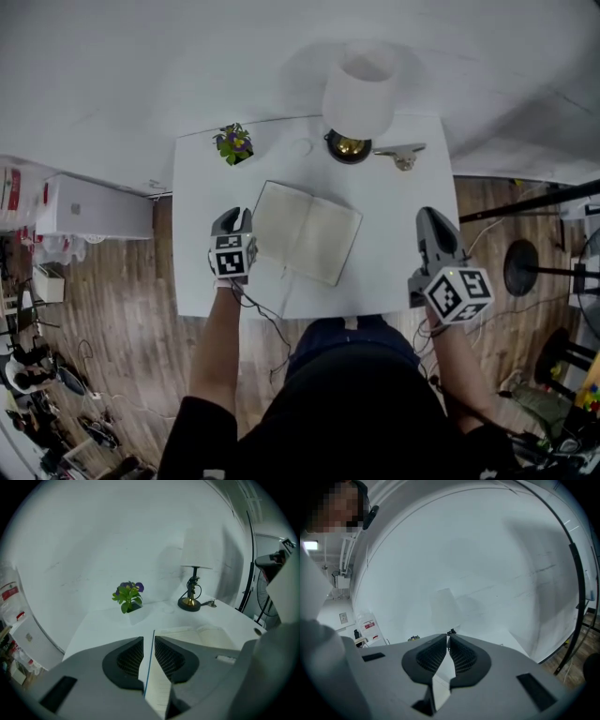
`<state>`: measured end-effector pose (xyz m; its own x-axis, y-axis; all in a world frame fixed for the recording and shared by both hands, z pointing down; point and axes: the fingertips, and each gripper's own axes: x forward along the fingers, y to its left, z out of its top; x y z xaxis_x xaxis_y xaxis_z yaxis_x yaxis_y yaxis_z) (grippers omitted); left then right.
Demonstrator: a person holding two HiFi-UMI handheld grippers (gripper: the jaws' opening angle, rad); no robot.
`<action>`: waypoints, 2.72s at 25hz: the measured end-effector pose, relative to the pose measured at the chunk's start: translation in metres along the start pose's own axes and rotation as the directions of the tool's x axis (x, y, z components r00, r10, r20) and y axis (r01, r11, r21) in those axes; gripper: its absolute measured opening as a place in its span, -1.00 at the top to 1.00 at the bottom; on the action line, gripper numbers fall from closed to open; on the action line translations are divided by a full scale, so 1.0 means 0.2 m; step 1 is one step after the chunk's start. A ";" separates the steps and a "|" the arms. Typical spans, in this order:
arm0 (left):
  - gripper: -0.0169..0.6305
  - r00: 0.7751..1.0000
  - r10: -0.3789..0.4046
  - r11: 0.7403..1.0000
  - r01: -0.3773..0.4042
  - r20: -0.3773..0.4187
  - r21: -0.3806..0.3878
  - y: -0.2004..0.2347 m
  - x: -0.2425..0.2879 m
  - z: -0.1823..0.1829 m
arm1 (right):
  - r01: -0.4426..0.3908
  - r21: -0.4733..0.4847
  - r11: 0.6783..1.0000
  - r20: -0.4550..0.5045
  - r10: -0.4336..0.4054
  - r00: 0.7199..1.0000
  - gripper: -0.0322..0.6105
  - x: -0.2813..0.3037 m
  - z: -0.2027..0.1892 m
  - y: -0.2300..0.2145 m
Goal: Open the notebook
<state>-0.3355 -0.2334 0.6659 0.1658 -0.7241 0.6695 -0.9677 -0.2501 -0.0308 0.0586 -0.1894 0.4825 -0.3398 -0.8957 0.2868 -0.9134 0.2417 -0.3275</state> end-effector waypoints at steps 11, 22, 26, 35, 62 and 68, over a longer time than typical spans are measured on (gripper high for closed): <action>0.72 0.982 -0.008 0.999 0.016 0.191 -0.042 -0.19 -0.32 0.38 | -0.071 -0.021 0.997 0.012 0.072 0.997 0.83 0.05 0.08 0.02; 0.73 0.926 -0.062 0.997 0.075 0.372 -0.020 -0.50 -0.62 0.79 | -0.089 -0.120 0.989 0.051 0.096 0.994 0.84 0.00 0.24 0.02; 0.73 0.903 -0.080 0.994 0.101 0.423 -0.029 -0.58 -0.70 0.92 | -0.092 -0.145 0.985 0.065 0.102 0.993 0.85 0.00 0.30 0.02; 0.74 0.847 -0.070 0.991 0.120 0.527 -0.061 -0.70 -0.93 1.09 | -0.122 -0.203 0.971 0.117 0.148 0.982 0.87 -0.03 0.45 0.08; 0.78 0.801 -0.019 0.994 0.078 0.598 -0.074 -0.73 -1.16 1.17 | -0.113 -0.373 0.921 0.205 0.201 0.958 0.88 -0.15 0.62 0.16; 0.78 0.799 -0.018 0.995 0.072 0.601 -0.066 -0.75 -1.17 1.18 | -0.112 -0.381 0.918 0.210 0.204 0.956 0.88 -0.16 0.65 0.16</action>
<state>-0.1849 -0.1795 0.3387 0.2641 -0.9603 0.0898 -0.9636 -0.2588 0.0664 0.0695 -0.2018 0.3469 -0.4640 -0.8856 0.0180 -0.8857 0.4642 0.0101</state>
